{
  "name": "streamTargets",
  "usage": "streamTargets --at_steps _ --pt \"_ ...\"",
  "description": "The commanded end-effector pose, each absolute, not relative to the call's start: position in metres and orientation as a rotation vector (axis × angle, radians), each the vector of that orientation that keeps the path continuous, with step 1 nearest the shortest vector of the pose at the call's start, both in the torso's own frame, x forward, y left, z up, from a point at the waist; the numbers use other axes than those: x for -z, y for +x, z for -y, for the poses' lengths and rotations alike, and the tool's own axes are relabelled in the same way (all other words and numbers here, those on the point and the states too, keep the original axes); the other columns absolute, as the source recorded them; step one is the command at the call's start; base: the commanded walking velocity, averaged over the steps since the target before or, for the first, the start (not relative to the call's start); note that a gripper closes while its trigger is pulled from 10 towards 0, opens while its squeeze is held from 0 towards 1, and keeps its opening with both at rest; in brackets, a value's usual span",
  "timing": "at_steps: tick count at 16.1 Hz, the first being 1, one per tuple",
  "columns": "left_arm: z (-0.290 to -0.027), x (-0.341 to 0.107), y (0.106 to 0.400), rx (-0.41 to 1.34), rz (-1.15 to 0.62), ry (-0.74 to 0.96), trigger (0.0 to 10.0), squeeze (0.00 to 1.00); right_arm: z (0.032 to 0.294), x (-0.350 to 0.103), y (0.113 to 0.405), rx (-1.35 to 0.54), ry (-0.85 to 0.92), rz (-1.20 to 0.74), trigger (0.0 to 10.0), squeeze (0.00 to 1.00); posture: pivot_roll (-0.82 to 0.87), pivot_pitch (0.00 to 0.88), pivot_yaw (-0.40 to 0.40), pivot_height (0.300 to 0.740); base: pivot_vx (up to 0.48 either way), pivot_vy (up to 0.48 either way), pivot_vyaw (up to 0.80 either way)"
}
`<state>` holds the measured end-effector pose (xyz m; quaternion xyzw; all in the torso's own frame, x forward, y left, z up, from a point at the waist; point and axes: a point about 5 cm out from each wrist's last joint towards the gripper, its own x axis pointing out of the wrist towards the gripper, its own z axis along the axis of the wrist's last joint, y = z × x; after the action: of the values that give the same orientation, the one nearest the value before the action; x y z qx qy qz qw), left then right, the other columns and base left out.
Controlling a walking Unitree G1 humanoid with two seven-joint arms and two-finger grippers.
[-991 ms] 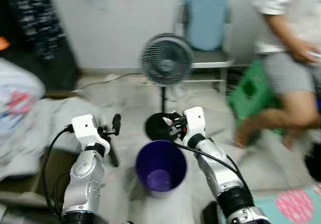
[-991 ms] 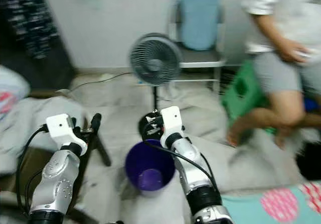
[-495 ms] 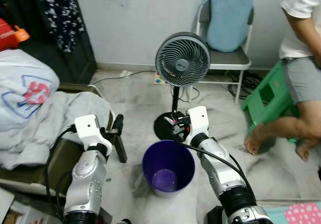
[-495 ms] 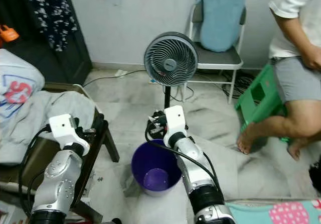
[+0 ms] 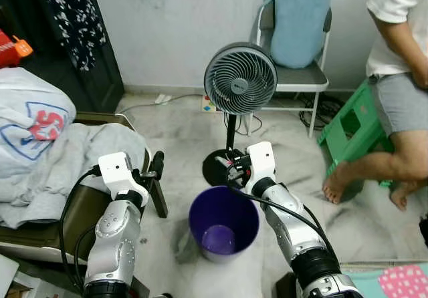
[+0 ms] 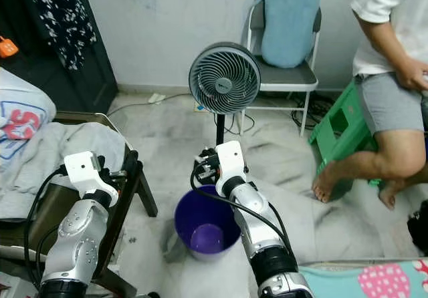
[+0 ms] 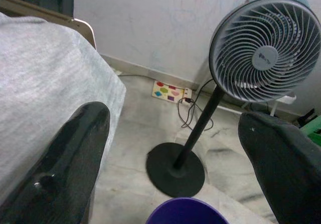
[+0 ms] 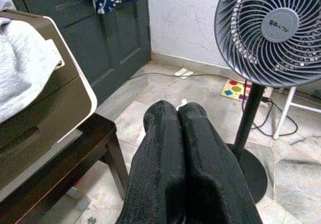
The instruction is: Clean up the room
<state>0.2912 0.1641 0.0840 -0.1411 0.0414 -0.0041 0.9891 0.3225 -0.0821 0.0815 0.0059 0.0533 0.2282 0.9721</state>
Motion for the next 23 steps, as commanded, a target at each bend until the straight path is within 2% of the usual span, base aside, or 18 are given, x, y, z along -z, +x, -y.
streamTargets --at_steps 1,12,17,23 --pt "-0.1652 -0.0838 0.2916 0.008 -0.082 -0.278 10.0 0.0 0.0795 -0.0851 0.3244 -0.468 0.005 -0.09 10.0 0.0 -0.1 0.044 -0.018 0.74 0.274 0.0 0.0" --pt "-0.1639 -0.084 0.2925 0.018 -0.081 -0.289 10.0 0.0 0.0812 -0.0831 0.3258 -0.454 0.033 -0.11 10.0 0.0 -0.1 0.048 -0.018 0.74 0.269 0.0 0.09" --pt "-0.164 -0.0843 0.2931 0.013 -0.08 -0.294 10.0 0.0 0.0819 -0.0833 0.327 -0.451 0.033 -0.112 10.0 0.0 -0.1 0.051 -0.018 0.74 0.0 0.0 -0.6" --pt "-0.1648 -0.0846 0.2936 0.014 -0.079 -0.289 10.0 0.0 0.0813 -0.0845 0.3275 -0.452 0.022 -0.099 10.0 0.0 -0.1 0.051 -0.015 0.74 0.221 0.0 0.0"
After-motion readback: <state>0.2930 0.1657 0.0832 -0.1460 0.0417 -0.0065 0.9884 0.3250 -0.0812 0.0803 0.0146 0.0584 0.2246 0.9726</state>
